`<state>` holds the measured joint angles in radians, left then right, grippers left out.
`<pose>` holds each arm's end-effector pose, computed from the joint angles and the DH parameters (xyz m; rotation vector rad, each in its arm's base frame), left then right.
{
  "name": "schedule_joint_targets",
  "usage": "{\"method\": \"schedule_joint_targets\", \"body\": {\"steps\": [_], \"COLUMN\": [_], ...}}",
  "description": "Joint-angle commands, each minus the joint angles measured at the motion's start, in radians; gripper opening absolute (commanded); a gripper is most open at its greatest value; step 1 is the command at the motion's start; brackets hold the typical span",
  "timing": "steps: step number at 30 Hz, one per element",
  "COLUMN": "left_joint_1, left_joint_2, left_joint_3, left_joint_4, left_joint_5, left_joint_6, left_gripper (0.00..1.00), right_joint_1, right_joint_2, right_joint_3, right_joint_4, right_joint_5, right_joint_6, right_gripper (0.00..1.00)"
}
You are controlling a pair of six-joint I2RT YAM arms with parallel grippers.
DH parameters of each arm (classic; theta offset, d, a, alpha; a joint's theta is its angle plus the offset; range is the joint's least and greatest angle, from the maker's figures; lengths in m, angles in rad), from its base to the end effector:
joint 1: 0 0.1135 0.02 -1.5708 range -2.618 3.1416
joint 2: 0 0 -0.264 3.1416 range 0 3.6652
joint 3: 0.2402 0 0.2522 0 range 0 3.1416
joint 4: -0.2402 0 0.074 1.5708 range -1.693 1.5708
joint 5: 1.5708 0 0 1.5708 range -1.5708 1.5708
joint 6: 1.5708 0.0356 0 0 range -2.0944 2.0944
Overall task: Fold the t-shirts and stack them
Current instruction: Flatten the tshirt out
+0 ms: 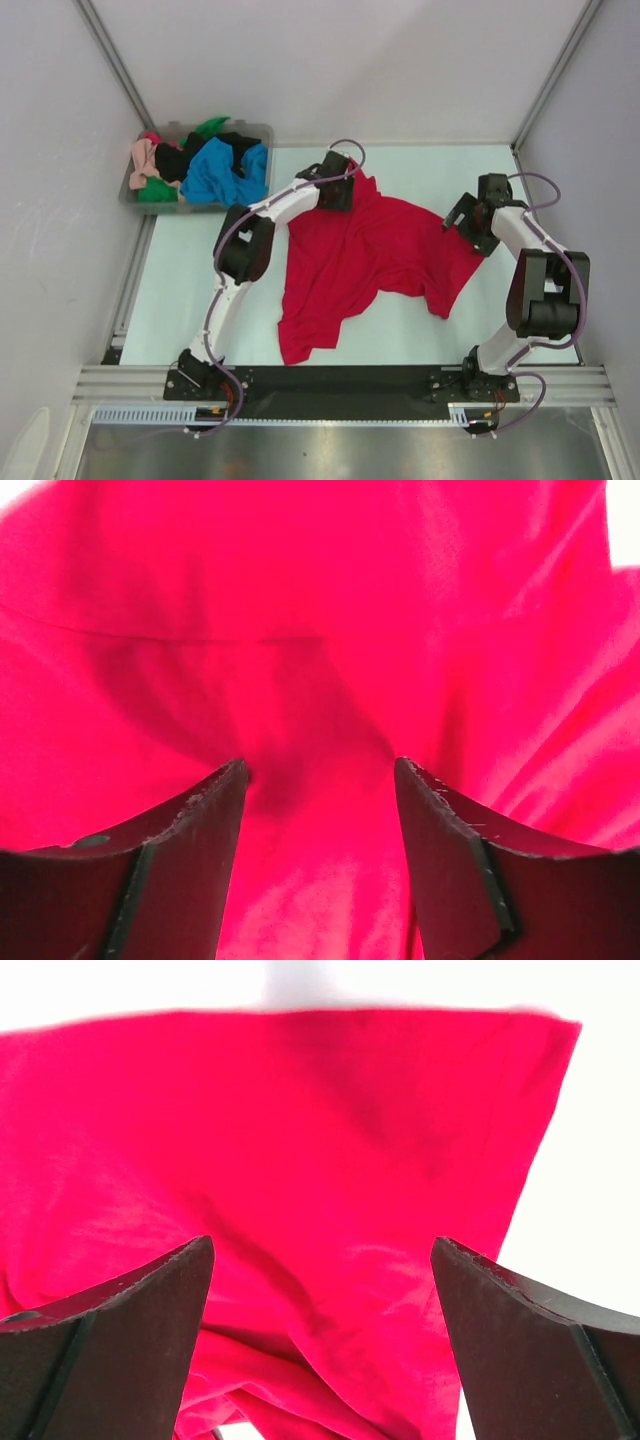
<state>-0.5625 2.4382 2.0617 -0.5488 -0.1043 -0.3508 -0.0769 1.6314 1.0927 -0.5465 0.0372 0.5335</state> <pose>0.4563 -0.2833 0.1626 0.2213 2.4970 -0.2522 0.3271 -0.0265 0.2059 0.8106 2.5320 0.1008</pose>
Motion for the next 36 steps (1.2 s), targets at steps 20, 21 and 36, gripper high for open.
{"method": "schedule_joint_targets", "body": {"steps": [20,21,36], "left_joint_1": [-0.272,-0.257,0.078], "left_joint_2": [-0.849,-0.855,-0.717], "left_joint_3": [-0.941,-0.846,-0.706], "left_joint_4": [-0.149,-0.170,0.027], "left_joint_5": [-0.099,-0.116,0.035], "left_joint_6": [-0.281,-0.245,-0.013], "left_gripper": [0.65,0.66,0.63], "right_joint_1": [-0.034,-0.034,-0.023], "right_joint_2": [-0.102,-0.116,-0.087], "right_joint_3": [-0.111,-0.117,-0.102], "right_joint_4": [0.053,0.054,0.089], "right_joint_5": [-0.022,-0.023,-0.062], "right_joint_6": [-0.006,-0.006,-0.064], "right_gripper": [0.96,0.96,0.96]}}
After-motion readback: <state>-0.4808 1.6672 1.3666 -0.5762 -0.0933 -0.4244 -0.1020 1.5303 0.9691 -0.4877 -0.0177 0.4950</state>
